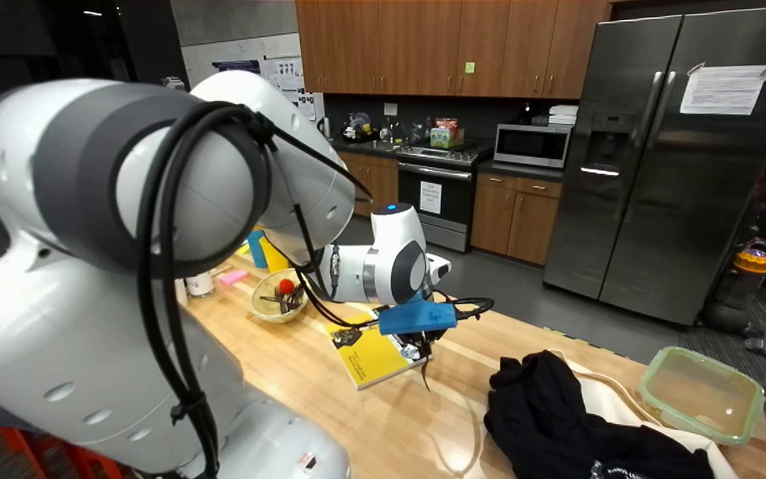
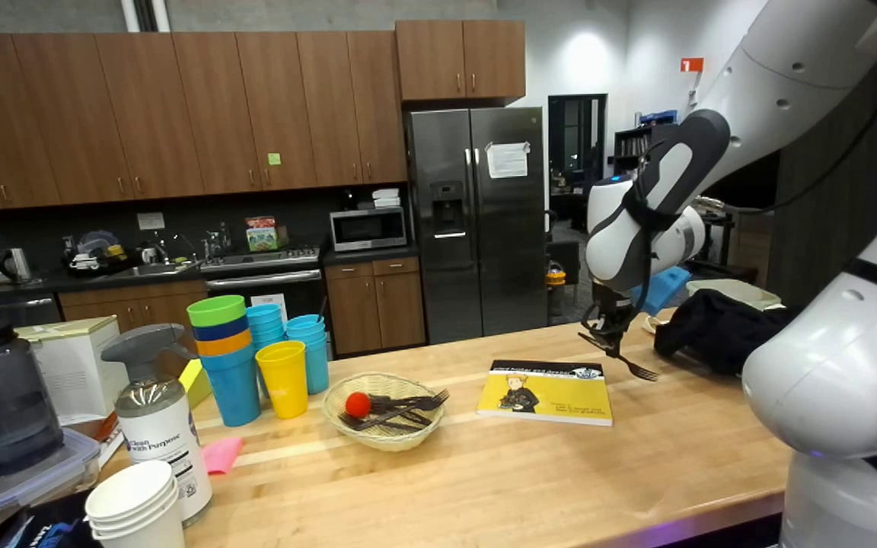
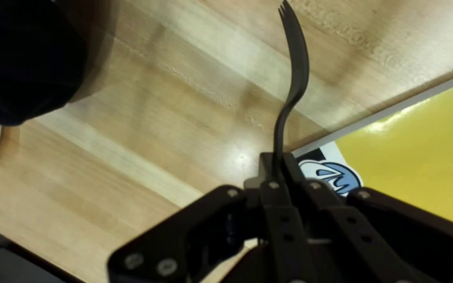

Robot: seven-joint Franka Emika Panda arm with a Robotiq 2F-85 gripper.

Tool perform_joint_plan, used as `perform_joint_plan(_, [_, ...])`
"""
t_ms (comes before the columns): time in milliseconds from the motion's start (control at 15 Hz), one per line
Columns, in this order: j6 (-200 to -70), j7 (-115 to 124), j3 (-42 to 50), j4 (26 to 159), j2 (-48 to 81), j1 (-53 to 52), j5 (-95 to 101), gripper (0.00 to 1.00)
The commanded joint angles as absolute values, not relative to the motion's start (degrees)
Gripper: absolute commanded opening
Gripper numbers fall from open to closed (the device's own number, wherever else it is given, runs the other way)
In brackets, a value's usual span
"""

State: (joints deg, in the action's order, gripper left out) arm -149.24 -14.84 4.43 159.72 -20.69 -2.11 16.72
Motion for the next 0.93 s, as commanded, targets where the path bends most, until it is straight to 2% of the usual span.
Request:
perform_joint_plan(0, [-154.68, -14.18, 4.96, 159.69, -18.69, 0.63, 15.50, 0.01])
perform_joint_plan(400, [-163.39, -0.81, -0.63, 159.53, -17.07, 11.49, 26.33, 0.01])
perform_joint_plan(867, [-163.99, 5.50, 8.01, 159.58, -13.50, 6.38, 37.90, 0.01])
